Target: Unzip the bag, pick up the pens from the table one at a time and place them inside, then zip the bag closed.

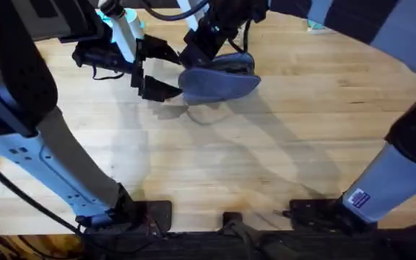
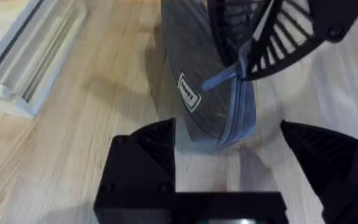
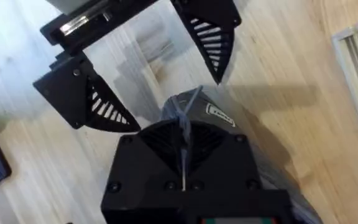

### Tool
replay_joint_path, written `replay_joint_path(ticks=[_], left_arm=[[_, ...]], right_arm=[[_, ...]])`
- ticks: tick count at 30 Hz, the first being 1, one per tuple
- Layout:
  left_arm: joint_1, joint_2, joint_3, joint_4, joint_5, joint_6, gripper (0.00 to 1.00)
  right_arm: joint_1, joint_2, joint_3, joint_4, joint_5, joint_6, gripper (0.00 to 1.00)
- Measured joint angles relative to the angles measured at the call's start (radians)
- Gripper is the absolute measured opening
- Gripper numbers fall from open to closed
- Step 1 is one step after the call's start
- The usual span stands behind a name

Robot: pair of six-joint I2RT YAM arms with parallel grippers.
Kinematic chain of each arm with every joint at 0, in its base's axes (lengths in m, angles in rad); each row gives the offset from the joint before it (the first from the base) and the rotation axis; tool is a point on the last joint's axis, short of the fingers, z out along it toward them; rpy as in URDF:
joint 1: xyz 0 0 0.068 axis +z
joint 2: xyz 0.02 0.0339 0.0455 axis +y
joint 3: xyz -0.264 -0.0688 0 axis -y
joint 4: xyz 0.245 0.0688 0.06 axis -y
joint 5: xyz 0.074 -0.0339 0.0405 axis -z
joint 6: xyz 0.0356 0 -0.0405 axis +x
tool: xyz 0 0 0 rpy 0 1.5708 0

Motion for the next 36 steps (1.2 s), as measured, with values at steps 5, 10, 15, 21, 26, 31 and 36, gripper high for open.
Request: replay_joint_path(ticks=[5, 10, 15, 21, 26, 31, 36], left_arm=[[-0.023, 0.0, 0.0, 0.008, 0.024, 0.0, 0.993], [-0.046, 0.0, 0.0, 0.019, 0.029, -0.001, 0.992], [-0.047, 0.0, 0.0, 0.031, 0.035, -0.012, 0.899], [-0.048, 0.0, 0.0, 0.034, 0.038, -0.021, 0.685], [-0.049, 0.0, 0.0, 0.037, 0.04, -0.027, 0.164], [-0.05, 0.0, 0.0, 0.048, 0.04, -0.026, 0.046], [-0.05, 0.0, 0.0, 0.052, 0.044, -0.026, 0.04]], right_arm=[[0.0, 0.0, 0.0, 0.0, 0.0, 0.0, 0.029], [0.0, 0.0, 0.0, 0.0, 0.0, 0.0, 0.029], [0.0, 0.0, 0.0, 0.0, 0.0, 0.0, 0.029], [0.0, 0.0, 0.0, 0.0, 0.0, 0.0, 0.029], [0.0, 0.0, 0.0, 0.001, 0.0, 0.0, 0.029], [-0.003, 0.0, 0.0, 0.001, 0.0, 0.0, 0.029], [-0.031, 0.0, 0.0, -0.009, -0.011, 0.0, 0.029]])
